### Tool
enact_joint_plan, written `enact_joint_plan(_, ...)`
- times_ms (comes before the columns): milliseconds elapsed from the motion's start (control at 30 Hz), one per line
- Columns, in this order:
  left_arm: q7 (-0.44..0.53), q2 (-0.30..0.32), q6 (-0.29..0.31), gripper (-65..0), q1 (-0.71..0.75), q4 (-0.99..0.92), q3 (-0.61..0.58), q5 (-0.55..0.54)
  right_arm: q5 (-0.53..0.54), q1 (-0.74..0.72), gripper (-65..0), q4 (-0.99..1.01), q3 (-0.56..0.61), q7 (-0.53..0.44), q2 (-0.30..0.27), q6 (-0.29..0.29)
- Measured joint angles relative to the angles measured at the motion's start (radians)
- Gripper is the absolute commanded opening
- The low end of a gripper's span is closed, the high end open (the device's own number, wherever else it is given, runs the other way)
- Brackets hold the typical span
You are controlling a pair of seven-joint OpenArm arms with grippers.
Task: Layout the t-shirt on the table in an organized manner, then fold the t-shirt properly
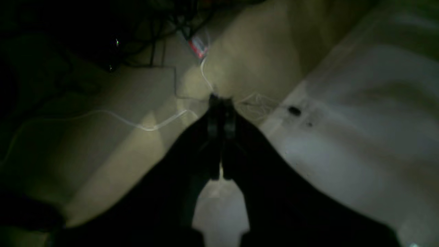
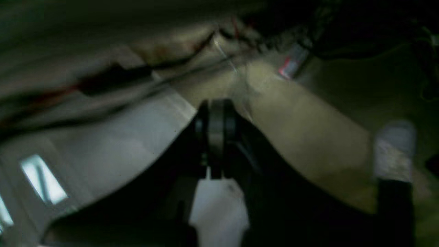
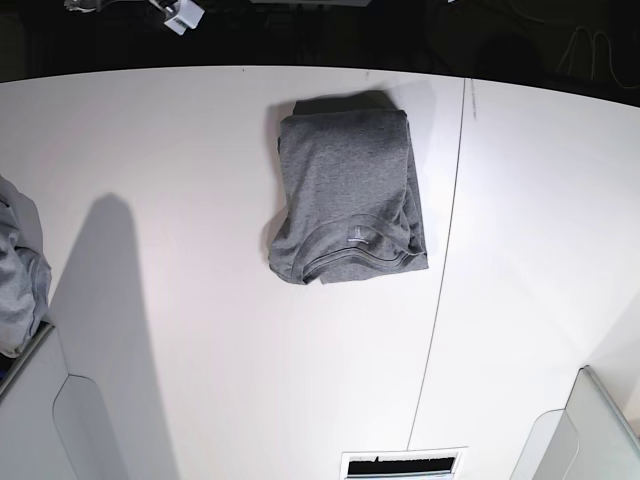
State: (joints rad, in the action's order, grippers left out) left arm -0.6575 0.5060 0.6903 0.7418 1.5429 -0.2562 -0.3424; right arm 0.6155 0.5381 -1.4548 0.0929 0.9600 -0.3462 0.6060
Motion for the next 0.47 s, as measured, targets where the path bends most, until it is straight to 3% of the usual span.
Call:
enact_joint_plan(100,0.09,-0.002,0.001,-65.0,-0.076,-0.159,-0.082,0.06,-0.135,-0.003,-65.0,0.062,0.082,-0.106,0.0,-0.007)
enact_joint_plan(200,0.143,-0.008,-0.002,-65.0,-0.186,-0.345,-0.156,0.055,-0.179,-0.036,-65.0,0.172,0.141,-0.184,0.001,-0.016)
enact_joint_plan(367,0.142,-0.072,-0.005,-65.0,-0.367,-0.652,-0.315,0.059,-0.222,-0.14,-65.0,0.394,0.188,-0.195,0.015,-0.018)
enact_joint_plan(467,0.157,-0.15,-0.059,-65.0,-0.464,-0.781,-0.379,0.061,-0.224,-0.196,-65.0,0.497,0.188,-0.197,0.021,-0.021)
